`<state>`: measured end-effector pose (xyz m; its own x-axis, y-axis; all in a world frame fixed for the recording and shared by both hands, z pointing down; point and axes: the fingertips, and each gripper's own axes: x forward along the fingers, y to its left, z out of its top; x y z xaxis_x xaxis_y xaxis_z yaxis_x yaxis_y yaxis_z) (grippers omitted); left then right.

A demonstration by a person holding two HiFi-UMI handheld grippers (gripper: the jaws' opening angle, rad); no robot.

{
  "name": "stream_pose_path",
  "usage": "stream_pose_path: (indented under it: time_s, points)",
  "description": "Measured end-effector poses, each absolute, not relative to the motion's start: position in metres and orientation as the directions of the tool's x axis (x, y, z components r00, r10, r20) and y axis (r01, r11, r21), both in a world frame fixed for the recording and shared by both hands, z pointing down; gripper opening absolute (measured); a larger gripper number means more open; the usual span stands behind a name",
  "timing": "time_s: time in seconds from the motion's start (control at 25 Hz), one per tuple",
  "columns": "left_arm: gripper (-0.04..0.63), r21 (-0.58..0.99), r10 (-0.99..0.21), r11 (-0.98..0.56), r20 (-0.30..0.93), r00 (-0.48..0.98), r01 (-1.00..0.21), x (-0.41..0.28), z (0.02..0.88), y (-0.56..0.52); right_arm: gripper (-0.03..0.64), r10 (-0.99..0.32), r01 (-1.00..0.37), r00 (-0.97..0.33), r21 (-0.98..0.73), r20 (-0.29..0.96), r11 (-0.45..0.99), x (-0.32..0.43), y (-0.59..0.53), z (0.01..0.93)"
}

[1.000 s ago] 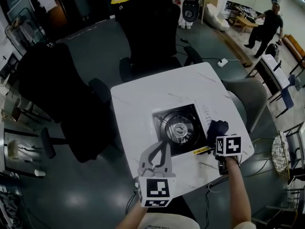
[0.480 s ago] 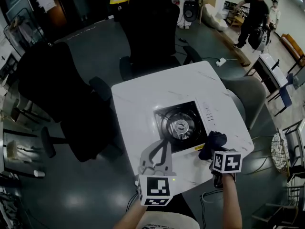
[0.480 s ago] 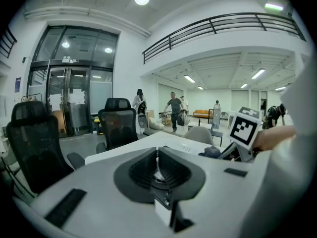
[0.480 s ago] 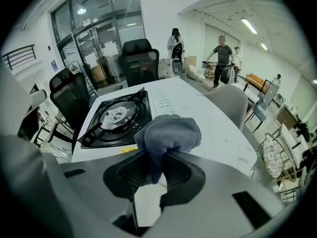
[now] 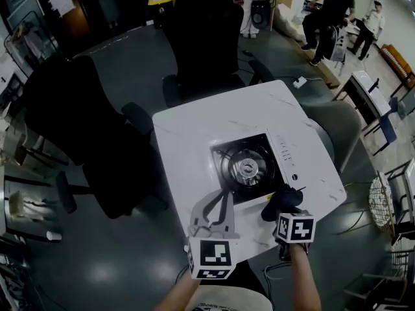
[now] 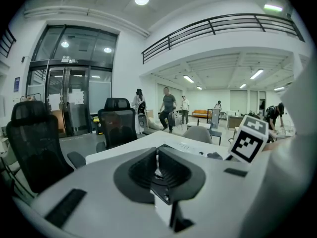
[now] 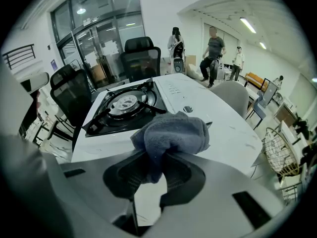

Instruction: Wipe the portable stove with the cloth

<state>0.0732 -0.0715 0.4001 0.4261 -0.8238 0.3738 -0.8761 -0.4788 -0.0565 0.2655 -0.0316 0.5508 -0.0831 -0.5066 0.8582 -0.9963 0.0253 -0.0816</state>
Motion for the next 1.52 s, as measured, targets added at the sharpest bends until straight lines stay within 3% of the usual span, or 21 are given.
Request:
stream_pose_path:
  time_s: [0.48, 1.0, 1.52]
  points:
    - [0.023, -0.058, -0.834, -0.45, 0.383, 0.396, -0.891, 0.059, 0.404, -0.068, 0.089, -0.469, -0.996, -0.055, -0.019, 0.881, 0.082, 0.243, -0.029, 0.571]
    - [0.023, -0.057, -0.841, -0.431, 0.388, 0.378, -0.901, 0.055, 0.408, -0.066, 0.089, -0.479, -0.987, -0.145, -0.092, 0.866, 0.133, 0.211, -0.029, 0.587]
    - [0.021, -0.054, -0.847, -0.414, 0.388, 0.363, -0.909, 0.046, 0.408, -0.067, 0.089, -0.409, -0.977, -0.188, -0.13, 0.893, 0.167, 0.177, -0.021, 0.6]
